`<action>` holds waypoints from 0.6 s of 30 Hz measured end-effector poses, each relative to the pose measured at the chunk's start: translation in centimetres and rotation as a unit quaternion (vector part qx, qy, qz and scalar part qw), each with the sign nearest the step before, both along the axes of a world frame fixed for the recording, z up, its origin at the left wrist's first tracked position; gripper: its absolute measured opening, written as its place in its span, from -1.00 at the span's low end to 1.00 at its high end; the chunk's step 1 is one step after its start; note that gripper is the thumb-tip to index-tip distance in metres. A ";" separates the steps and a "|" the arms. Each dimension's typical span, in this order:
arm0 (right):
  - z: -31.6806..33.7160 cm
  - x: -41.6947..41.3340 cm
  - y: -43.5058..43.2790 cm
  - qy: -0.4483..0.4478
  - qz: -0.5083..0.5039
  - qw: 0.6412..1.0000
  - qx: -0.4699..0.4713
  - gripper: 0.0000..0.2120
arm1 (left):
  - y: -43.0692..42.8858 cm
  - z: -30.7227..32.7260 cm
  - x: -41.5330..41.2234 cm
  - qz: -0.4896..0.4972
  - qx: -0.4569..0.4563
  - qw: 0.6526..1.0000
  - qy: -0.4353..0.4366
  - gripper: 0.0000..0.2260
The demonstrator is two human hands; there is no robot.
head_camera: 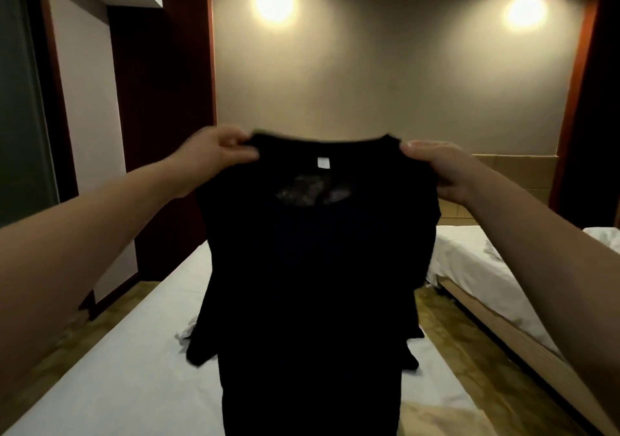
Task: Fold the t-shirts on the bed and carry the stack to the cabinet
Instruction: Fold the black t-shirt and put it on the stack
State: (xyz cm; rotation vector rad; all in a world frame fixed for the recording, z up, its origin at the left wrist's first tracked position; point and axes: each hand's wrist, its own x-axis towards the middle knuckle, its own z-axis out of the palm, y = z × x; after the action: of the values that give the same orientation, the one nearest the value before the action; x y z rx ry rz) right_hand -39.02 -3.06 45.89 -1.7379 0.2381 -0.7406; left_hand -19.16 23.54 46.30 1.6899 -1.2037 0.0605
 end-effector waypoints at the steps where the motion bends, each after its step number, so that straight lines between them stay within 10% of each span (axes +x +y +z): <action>1: -0.4 0.1 -0.1 0.060 -0.032 0.995 -0.066 -0.88 | 0.0 -0.5 0.0 0.006 0.073 0.997 -0.016 -0.84; 8: 0.1 1.3 0.0 0.030 -0.157 0.957 -0.242 -0.79 | -0.3 -0.4 0.3 -0.007 -0.056 0.996 0.068 -0.94; 14: 0.5 0.7 -0.4 -0.080 -0.091 0.988 -0.095 -0.84 | -0.6 0.2 1.2 0.008 -0.065 0.998 0.015 -0.86; 18: -0.1 1.4 -0.4 0.000 -0.109 0.990 -0.094 -0.84 | -1.0 -0.5 1.6 0.033 -0.028 0.999 -0.012 -0.62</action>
State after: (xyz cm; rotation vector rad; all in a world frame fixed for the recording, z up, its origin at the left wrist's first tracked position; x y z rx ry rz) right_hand -37.66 -3.51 45.75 -1.9110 0.3732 -0.9466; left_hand -17.58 22.56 45.79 1.6835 -1.1528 0.1549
